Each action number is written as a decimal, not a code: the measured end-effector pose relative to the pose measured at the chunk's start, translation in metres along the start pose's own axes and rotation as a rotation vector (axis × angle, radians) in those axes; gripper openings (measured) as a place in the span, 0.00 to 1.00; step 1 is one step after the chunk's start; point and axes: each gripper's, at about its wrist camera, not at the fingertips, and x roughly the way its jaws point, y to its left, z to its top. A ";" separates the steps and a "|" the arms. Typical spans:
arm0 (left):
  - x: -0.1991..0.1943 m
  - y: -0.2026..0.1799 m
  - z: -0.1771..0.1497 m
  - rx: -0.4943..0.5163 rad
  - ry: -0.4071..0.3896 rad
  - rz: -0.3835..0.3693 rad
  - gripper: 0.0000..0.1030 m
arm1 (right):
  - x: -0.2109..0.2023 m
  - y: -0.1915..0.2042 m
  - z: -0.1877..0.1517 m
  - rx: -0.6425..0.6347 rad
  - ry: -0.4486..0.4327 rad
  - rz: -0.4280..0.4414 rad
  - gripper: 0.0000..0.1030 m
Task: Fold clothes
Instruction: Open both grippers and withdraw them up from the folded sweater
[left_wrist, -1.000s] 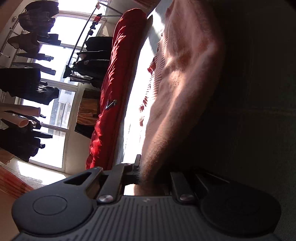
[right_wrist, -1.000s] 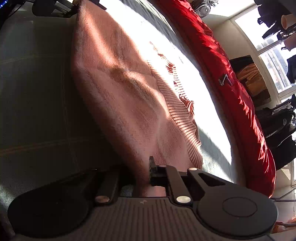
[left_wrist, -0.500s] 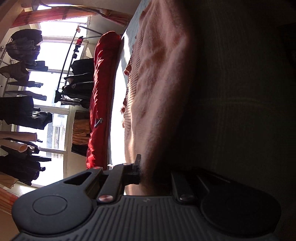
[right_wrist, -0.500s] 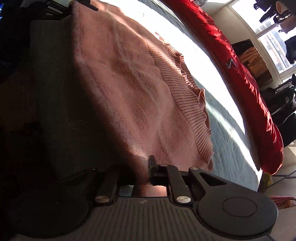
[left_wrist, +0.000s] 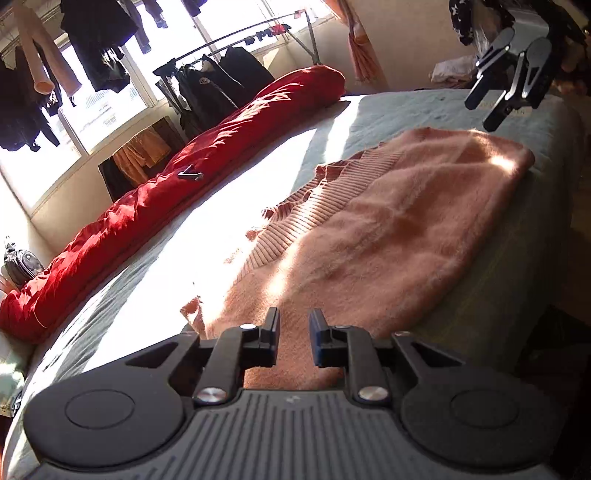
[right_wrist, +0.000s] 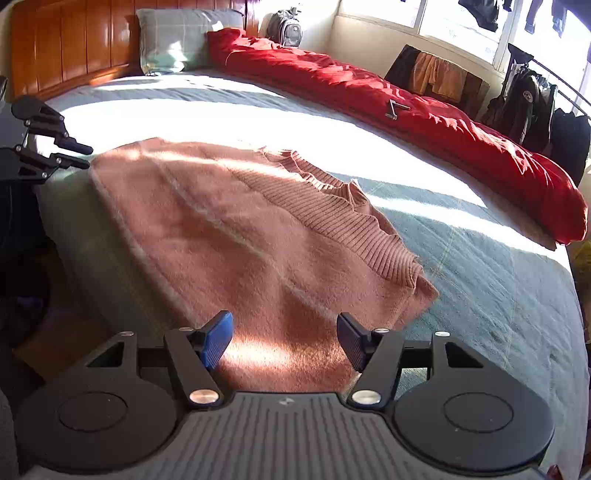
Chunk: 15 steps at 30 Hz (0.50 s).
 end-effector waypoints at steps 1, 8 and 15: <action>0.009 0.006 0.003 -0.053 -0.012 -0.026 0.29 | 0.011 -0.003 0.008 0.011 -0.025 0.000 0.65; 0.050 0.021 -0.055 -0.258 0.064 -0.077 0.30 | 0.080 0.010 -0.007 -0.075 0.053 -0.009 0.70; 0.029 0.027 -0.067 -0.321 0.128 -0.076 0.32 | 0.066 0.002 -0.030 -0.087 0.031 -0.035 0.89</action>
